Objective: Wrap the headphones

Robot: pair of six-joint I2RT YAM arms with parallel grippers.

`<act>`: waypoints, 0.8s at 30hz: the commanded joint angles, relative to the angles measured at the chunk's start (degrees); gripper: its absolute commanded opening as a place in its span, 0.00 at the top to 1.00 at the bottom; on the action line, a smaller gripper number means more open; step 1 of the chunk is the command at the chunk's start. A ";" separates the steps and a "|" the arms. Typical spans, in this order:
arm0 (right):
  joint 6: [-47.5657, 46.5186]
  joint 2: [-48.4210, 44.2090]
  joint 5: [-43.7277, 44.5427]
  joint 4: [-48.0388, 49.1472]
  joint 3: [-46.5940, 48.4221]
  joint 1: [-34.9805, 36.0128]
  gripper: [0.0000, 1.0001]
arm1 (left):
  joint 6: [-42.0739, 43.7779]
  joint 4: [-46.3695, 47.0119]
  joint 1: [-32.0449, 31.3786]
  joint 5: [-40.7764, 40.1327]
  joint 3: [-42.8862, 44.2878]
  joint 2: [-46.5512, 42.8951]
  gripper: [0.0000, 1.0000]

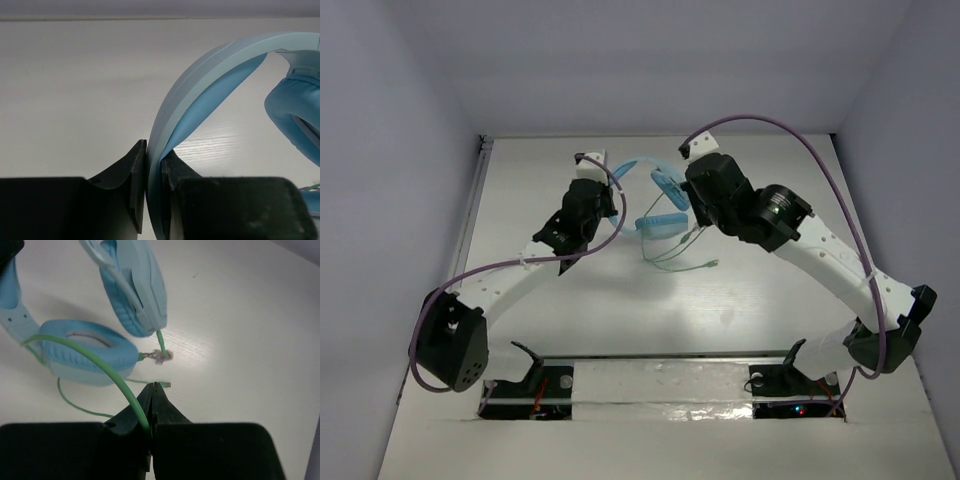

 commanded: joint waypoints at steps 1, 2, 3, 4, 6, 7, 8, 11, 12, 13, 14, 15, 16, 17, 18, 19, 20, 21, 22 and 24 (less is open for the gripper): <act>1.22 1.02 8.22 -2.23 2.85 0.04 1.00 | 4.64 2.55 -2.53 0.02 4.87 -0.62 1.00; 1.22 1.10 10.76 -2.32 3.37 0.04 1.00 | 5.34 2.10 -2.53 0.46 5.14 -0.01 1.00; 1.13 1.28 11.14 -3.02 3.81 0.04 1.00 | 5.44 1.92 -3.23 0.73 5.40 0.17 1.00; 1.48 1.54 11.14 -5.89 4.43 0.04 1.00 | 5.53 1.92 -3.23 1.43 5.49 0.43 1.00; 4.53 1.28 11.75 -10.12 4.35 0.04 1.00 | 4.40 2.27 -3.23 -0.22 5.58 0.35 1.00; 5.34 0.15 12.10 -11.88 2.87 0.04 1.00 | 4.30 2.71 -3.23 -0.32 5.58 0.09 1.00; 5.61 -1.26 11.93 -11.46 0.85 0.04 1.00 | 4.47 2.89 -3.23 -0.41 5.66 -0.26 1.00; 9.12 -5.22 10.52 -12.34 -5.31 0.04 1.00 | 5.09 2.54 -3.23 -1.11 6.54 -0.53 1.00; 10.09 -6.01 10.78 -11.56 -6.45 0.04 1.00 | 5.52 2.62 -3.23 -0.59 6.63 -0.53 1.00; 9.57 -6.10 10.87 -10.50 -7.86 0.04 1.00 | 6.40 2.45 -3.23 -0.24 6.72 -0.53 1.00; 9.22 -5.84 10.61 -9.97 -7.44 0.04 1.00 | 6.84 2.28 -3.84 -0.32 6.72 -0.27 1.00; 8.96 -4.97 10.44 -9.70 -6.21 0.04 1.00 | 7.46 2.27 -4.63 -0.32 6.37 -0.01 1.00; 7.30 -3.40 9.83 -6.83 -4.81 0.04 1.00 | 8.24 2.54 -5.16 0.11 6.19 0.08 1.00; 4.67 -2.68 10.17 -3.67 -3.49 0.04 1.00 | 9.38 2.19 -5.69 0.20 6.19 0.78 1.00; 2.47 -1.02 10.26 -2.59 -1.48 0.04 1.00 | 9.92 1.75 -6.22 -0.14 6.37 1.14 1.00; 1.75 3.00 10.61 -2.67 1.24 0.04 1.00 | 10.27 1.14 -6.83 -0.23 6.28 1.57 1.00; 0.53 4.52 10.87 -1.37 5.53 0.04 1.00 | 10.27 1.04 -6.84 0.20 6.11 2.01 1.00; -2.88 5.84 10.96 0.65 7.14 -0.75 1.00 | 10.54 1.22 -6.84 2.81 5.84 2.11 1.00; -3.43 7.42 11.14 1.02 9.51 -1.54 1.00 | 11.15 0.26 -6.84 3.36 6.10 2.45 1.00; -6.58 10.33 13.33 1.63 14.60 -3.12 1.00 | 11.85 -1.06 -7.54 3.02 6.72 3.51 1.00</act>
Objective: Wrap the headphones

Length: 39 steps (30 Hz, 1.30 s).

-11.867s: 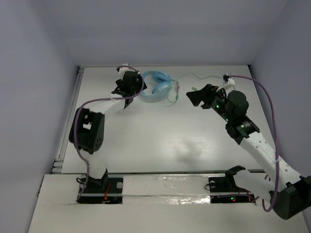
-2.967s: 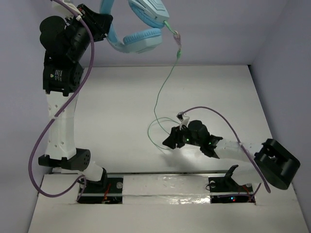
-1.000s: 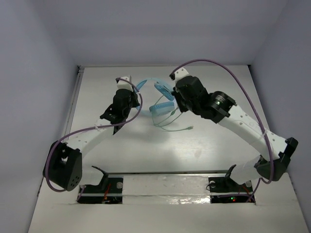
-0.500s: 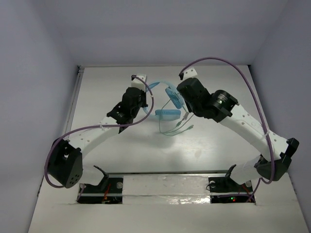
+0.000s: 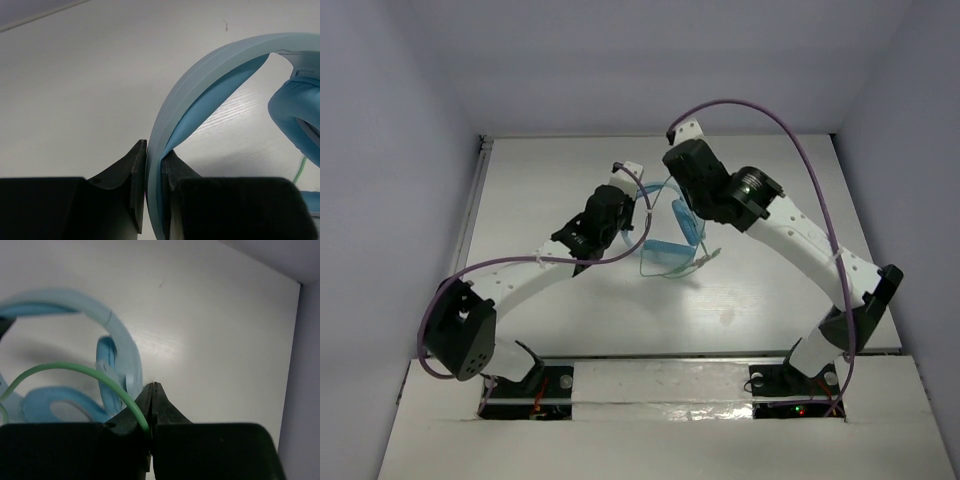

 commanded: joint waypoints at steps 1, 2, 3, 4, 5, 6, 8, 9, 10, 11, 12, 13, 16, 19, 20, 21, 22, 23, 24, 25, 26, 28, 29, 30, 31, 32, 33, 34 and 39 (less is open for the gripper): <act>-6.97 1.91 4.00 7.66 7.24 -3.40 1.00 | 0.36 3.19 -0.48 2.79 3.99 -0.14 1.00; -7.24 2.27 4.09 7.76 8.11 -6.38 1.00 | 0.36 4.16 -0.48 4.02 3.64 -0.57 1.00; -7.16 2.44 3.66 8.03 8.21 -7.89 1.00 | 0.36 5.04 -0.48 6.47 3.20 -0.84 1.00; -7.15 2.01 2.78 9.42 7.34 -9.12 1.00 | 0.36 5.31 -0.48 7.19 3.20 -0.75 1.00; -7.15 1.48 2.25 9.87 6.03 -9.74 1.00 | 0.36 4.96 -0.48 7.11 3.63 -0.32 1.00; -8.98 -0.17 2.51 10.48 4.36 -9.75 1.00 | 0.10 4.35 -0.48 6.24 4.25 0.03 1.00; -8.39 -2.29 0.50 12.51 -0.56 -10.27 1.00 | -1.66 3.29 1.01 8.06 6.18 0.21 1.00; -8.21 -3.08 -0.82 13.12 -2.06 -10.80 1.00 | -2.18 3.81 2.49 11.99 6.36 -0.05 1.00; -8.30 -4.05 -0.39 14.87 -5.12 -11.50 1.00 | -3.32 5.29 3.38 14.64 6.36 -0.48 1.00; -8.21 -4.14 0.13 15.49 -6.10 -12.55 1.00 | -3.68 5.83 4.08 17.45 6.27 -1.45 1.00; -7.95 -4.06 -0.12 15.93 -7.07 -14.47 1.00 | -4.03 5.75 4.70 21.14 6.62 -1.89 1.00; -7.95 -4.23 -0.56 16.46 -7.08 -15.10 1.00 | -4.04 5.40 5.40 22.56 6.89 -1.90 1.00; -5.31 -4.58 -3.19 18.74 -7.08 -17.82 1.00 | -3.77 5.04 5.93 27.05 7.07 -2.86 1.00; -5.13 -4.32 -4.07 21.11 -7.78 -19.23 1.00 | -4.39 5.40 6.55 30.04 6.63 -4.09 1.00; -4.96 -4.41 -4.60 21.73 -8.57 -19.76 1.00 | -4.56 5.31 7.07 30.48 6.71 -4.61 1.00; -4.00 -4.58 -4.61 22.17 -10.23 -20.55 1.00 | -4.82 5.31 7.08 31.71 6.89 -4.88 1.00; -3.73 -4.85 -5.22 23.92 -11.46 -20.56 1.00 | -5.00 5.31 7.60 32.33 7.32 -5.32 1.00; -3.38 -5.37 -6.09 25.16 -12.96 -21.43 1.00 | -5.35 5.31 8.82 33.29 7.68 -5.85 1.00; -2.16 -6.07 -6.80 25.86 -15.23 -22.13 1.00 | -6.92 5.57 9.79 37.04 8.03 -6.02 1.00; -1.80 -6.43 -7.42 27.18 -16.39 -22.14 1.00 | -8.07 6.62 10.93 39.52 8.99 -6.37 1.00; -1.62 -6.69 -8.12 28.06 -17.53 -22.14 1.00 | -8.86 6.71 12.77 41.02 9.78 -6.46 1.00; -0.39 -7.39 -9.96 28.68 -18.85 -22.67 1.00 | -8.17 2.18 13.58 40.69 14.59 -5.85 1.00; 0.05 -7.83 -10.84 28.86 -19.03 -22.67 1.00 | -7.21 -0.03 13.58 39.03 16.36 -4.89 1.00; 0.23 -8.45 -12.68 29.29 -19.30 -22.67 1.00 | -6.50 -1.18 13.58 37.71 17.86 -4.45 1.00; 0.14 -8.80 -13.65 29.39 -19.47 -22.67 1.00 | -6.06 -2.33 13.58 37.26 19.61 -4.27 1.00; 0.14 -8.72 -14.18 28.78 -18.86 -22.67 1.00 | -5.45 -2.86 13.58 36.56 20.24 -3.92 1.00; 0.14 -8.54 -14.62 28.25 -18.51 -22.67 1.00 | -4.40 -3.74 13.58 34.73 21.20 -3.66 1.00; -0.03 -8.28 -14.54 28.07 -18.42 -22.67 1.00 | -2.91 -7.23 13.58 31.49 24.00 -3.04 1.00; -0.12 -6.61 -15.95 30.44 -16.93 -22.67 1.00 | 1.59 -11.57 13.58 34.65 28.95 -1.19 1.00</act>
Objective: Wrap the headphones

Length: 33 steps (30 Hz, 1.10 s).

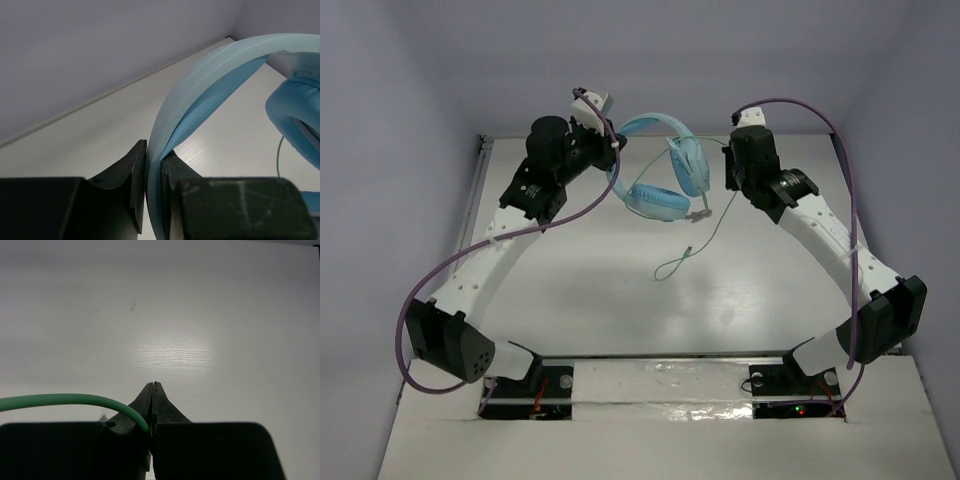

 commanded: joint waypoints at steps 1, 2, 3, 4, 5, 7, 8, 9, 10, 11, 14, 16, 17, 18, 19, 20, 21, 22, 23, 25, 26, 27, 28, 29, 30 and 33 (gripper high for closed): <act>0.42 0.62 -1.46 4.52 3.42 -0.39 1.00 | 0.61 -2.66 -0.03 5.50 4.72 0.42 1.00; 0.51 1.33 -1.19 4.87 3.77 -0.39 1.00 | 0.34 -4.34 0.57 6.30 5.70 1.99 1.00; 0.34 1.68 -1.45 5.65 3.26 -0.39 1.00 | -1.05 -5.22 0.58 9.96 6.49 2.45 1.00; 0.34 1.77 -2.32 7.14 2.99 -0.39 1.00 | -1.76 -6.54 1.28 12.35 7.28 2.97 1.00; 0.34 1.69 -3.03 7.94 2.73 -0.92 1.00 | -1.85 -7.42 1.28 13.85 7.64 3.59 1.00; -0.01 1.25 -3.47 9.78 2.28 -0.92 1.00 | -2.38 -9.96 1.28 16.75 8.69 4.12 1.00; -0.19 1.33 -3.91 9.88 2.54 -0.92 1.00 | -2.38 -10.24 1.81 19.11 8.69 4.47 1.00; -0.19 1.51 -4.26 9.88 2.90 -1.53 1.00 | -2.64 -10.15 1.81 23.84 8.43 4.47 1.00; 0.07 1.86 -4.27 10.23 2.99 -1.54 1.00 | -5.00 -7.46 1.81 25.28 6.43 4.12 1.00; 0.33 1.95 -4.35 10.58 2.64 -1.54 1.00 | -6.59 -4.73 2.42 26.94 4.84 2.73 1.00; 1.56 1.69 -5.67 14.09 -1.03 -2.06 1.00 | -12.82 1.35 5.76 33.36 1.75 1.57 1.00; 3.22 2.04 -6.81 16.54 -2.54 -2.77 1.00 | -14.59 2.59 7.86 36.62 2.19 1.22 1.00; 3.84 2.21 -7.08 17.86 -4.46 -3.38 1.00 | -15.21 2.59 7.88 36.89 2.63 0.87 1.00; 4.63 2.21 -8.73 19.18 -5.35 -4.08 1.00 | -15.22 2.24 8.57 37.33 3.24 0.69 1.00; 6.21 2.21 -9.44 20.68 -5.97 -4.09 1.00 | -14.87 -0.28 8.58 36.20 5.07 0.52 1.00; 6.83 1.87 -9.63 21.56 -6.59 -4.61 1.00 | -13.91 -2.92 8.58 34.27 6.48 0.52 1.00; 7.36 1.60 -9.71 22.61 -7.99 -4.61 1.00 | -10.76 -5.90 8.58 30.60 8.06 0.52 1.00; 8.32 1.34 -10.15 24.02 -8.43 -5.22 1.00 | -9.86 -8.02 9.10 29.52 10.08 0.69 1.00; 8.77 1.16 -10.33 24.46 -8.70 -5.23 1.00 | -9.42 -10.31 9.11 29.51 10.54 0.69 1.00; 9.65 1.07 -11.73 25.87 -9.23 -5.23 1.00 | -7.66 -12.34 9.11 24.52 11.68 0.61 1.00; 9.91 1.33 -12.35 26.05 -9.23 -5.23 1.00 | -7.40 -13.40 9.11 23.19 11.86 0.60 1.00; 10.18 2.21 -13.31 26.05 -9.23 -5.23 1.00 | -7.48 -13.58 9.11 21.27 11.95 0.52 1.00; 10.88 2.65 -13.84 26.75 -9.66 -5.23 1.00 | -8.09 -13.23 9.63 20.99 11.77 0.26 1.00; 11.32 3.18 -14.89 27.54 -10.19 -5.23 1.00 | -8.97 -11.66 9.63 21.16 11.51 -0.10 1.00; 11.84 3.62 -17.77 28.15 -10.72 -5.23 1.00 | -10.28 -10.17 10.16 23.60 11.07 -0.36 1.00; 14.48 5.02 -25.23 32.02 -13.79 -5.23 1.00 | -16.52 -4.98 10.16 26.42 10.36 0.25 1.00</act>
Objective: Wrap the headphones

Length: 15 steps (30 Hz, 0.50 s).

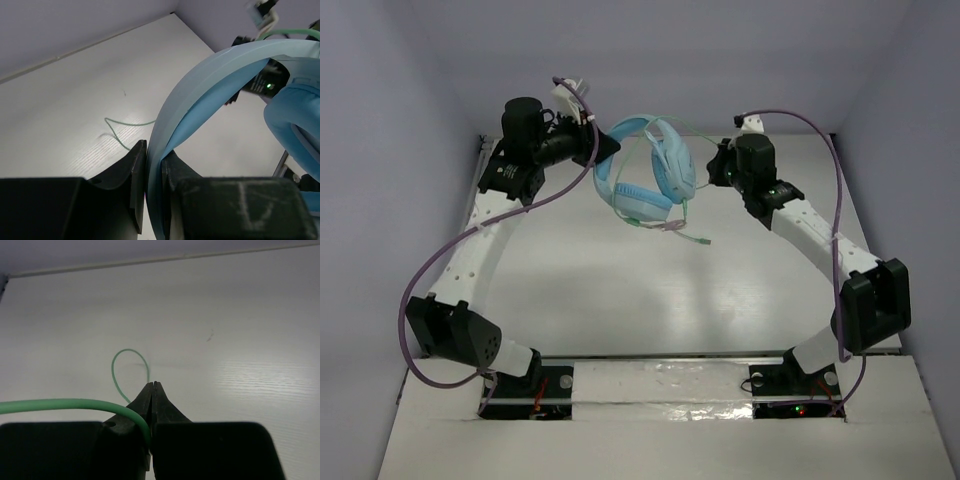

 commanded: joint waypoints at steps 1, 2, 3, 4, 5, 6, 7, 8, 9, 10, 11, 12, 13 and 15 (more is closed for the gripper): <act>3.84 2.34 -8.70 8.74 -3.31 0.12 1.00 | -9.14 8.91 0.50 3.70 1.34 -2.87 1.00; 3.93 2.08 -10.45 9.81 -4.71 0.13 1.00 | -13.50 13.53 0.50 3.88 0.29 -2.96 1.00; 4.11 2.08 -12.73 10.52 -5.15 0.91 1.00 | -15.72 16.10 0.50 5.27 -0.94 -3.05 1.00; 4.98 2.08 -14.93 11.92 -5.42 0.92 1.00 | -17.92 18.47 0.50 5.20 -2.78 -2.96 1.00; 5.51 2.08 -16.60 12.98 -5.86 1.44 1.00 | -20.12 23.02 0.50 4.50 -3.75 -3.05 1.00; 6.47 1.90 -20.19 14.38 -7.52 1.45 1.00 | -23.62 24.89 0.50 3.45 -4.63 -2.96 1.00; 8.13 1.81 -22.92 18.39 -8.49 1.97 0.98 | -25.05 27.35 0.50 2.74 -5.42 -2.61 1.00; 8.85 1.64 -24.95 20.87 -9.54 1.98 0.95 | -26.45 28.42 0.50 2.39 -5.69 -2.09 1.00; 9.81 1.38 -26.88 24.12 -11.12 2.50 0.91 | -28.38 30.34 0.50 2.99 -6.04 -1.47 1.00; 9.91 1.46 -27.68 25.37 -11.48 2.50 0.90 | -29.18 30.36 0.50 3.17 -6.22 -1.47 1.00; 9.91 1.63 -28.48 26.94 -11.75 2.50 0.90 | -29.63 31.06 0.50 3.09 -6.40 -1.47 1.00; 9.65 2.16 -28.92 28.35 -12.10 2.50 0.89 | -29.55 31.07 0.50 3.35 -6.49 -1.55 1.00; 9.04 2.51 -29.01 31.06 -12.10 2.50 0.88 | -28.59 30.54 0.50 3.18 -6.31 -1.81 1.00; 8.85 3.65 -30.58 34.41 -11.84 2.50 0.84 | -27.44 28.43 0.50 1.60 -6.49 -3.04 1.00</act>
